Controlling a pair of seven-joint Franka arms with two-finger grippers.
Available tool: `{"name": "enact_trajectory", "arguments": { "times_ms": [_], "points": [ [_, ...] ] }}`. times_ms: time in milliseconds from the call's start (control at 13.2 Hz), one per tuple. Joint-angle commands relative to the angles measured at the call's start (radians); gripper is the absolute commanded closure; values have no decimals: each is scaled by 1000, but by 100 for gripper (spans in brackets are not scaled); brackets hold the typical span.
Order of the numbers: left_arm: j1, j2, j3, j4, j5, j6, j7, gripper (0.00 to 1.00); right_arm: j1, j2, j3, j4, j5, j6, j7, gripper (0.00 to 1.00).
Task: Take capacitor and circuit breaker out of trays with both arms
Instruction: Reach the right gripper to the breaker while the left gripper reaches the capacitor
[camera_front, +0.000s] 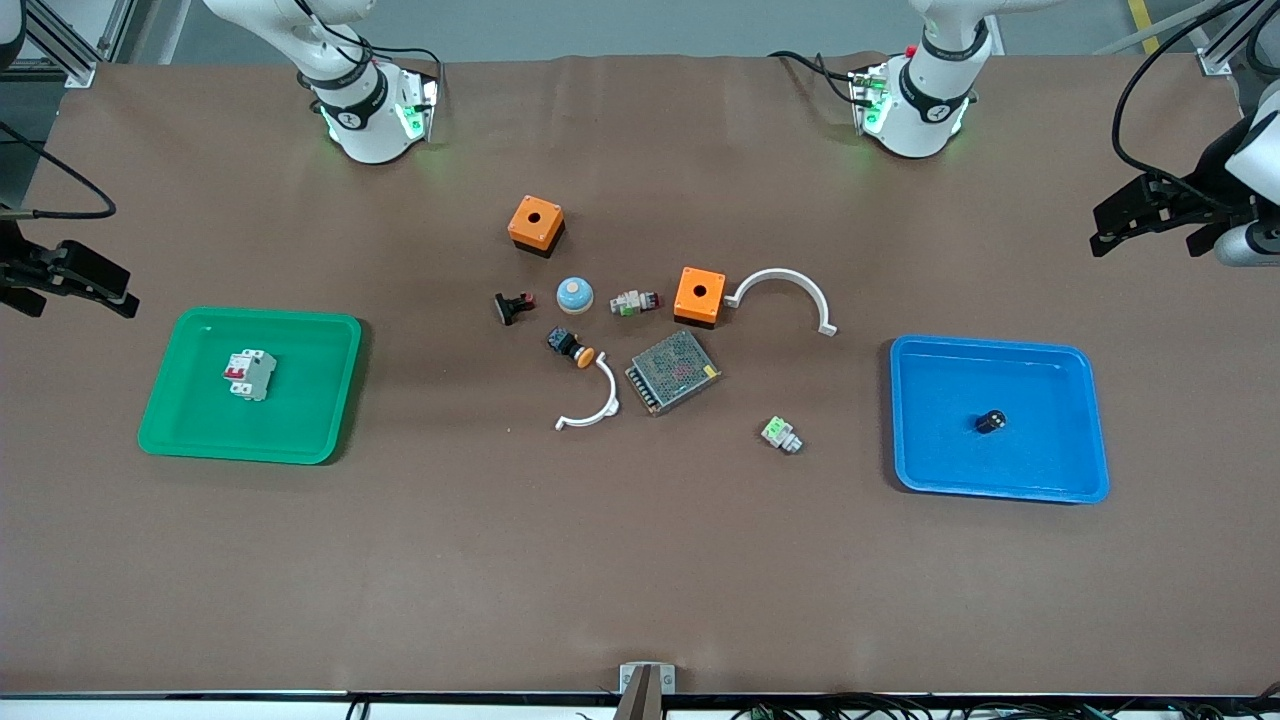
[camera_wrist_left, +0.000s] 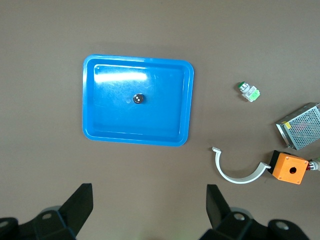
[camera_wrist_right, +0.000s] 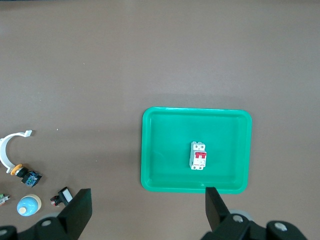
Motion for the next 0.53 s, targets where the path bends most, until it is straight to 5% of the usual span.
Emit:
{"name": "enact_trajectory", "arguments": {
  "times_ms": [0, 456],
  "points": [
    [6, 2, -7, 16, 15, -11, -3, 0, -6, 1, 7, 4, -17, 2, 8, 0],
    [11, 72, 1, 16, 18, 4, 0, 0, -6, 3, 7, 4, -17, 2, 8, 0]
  ]
}}
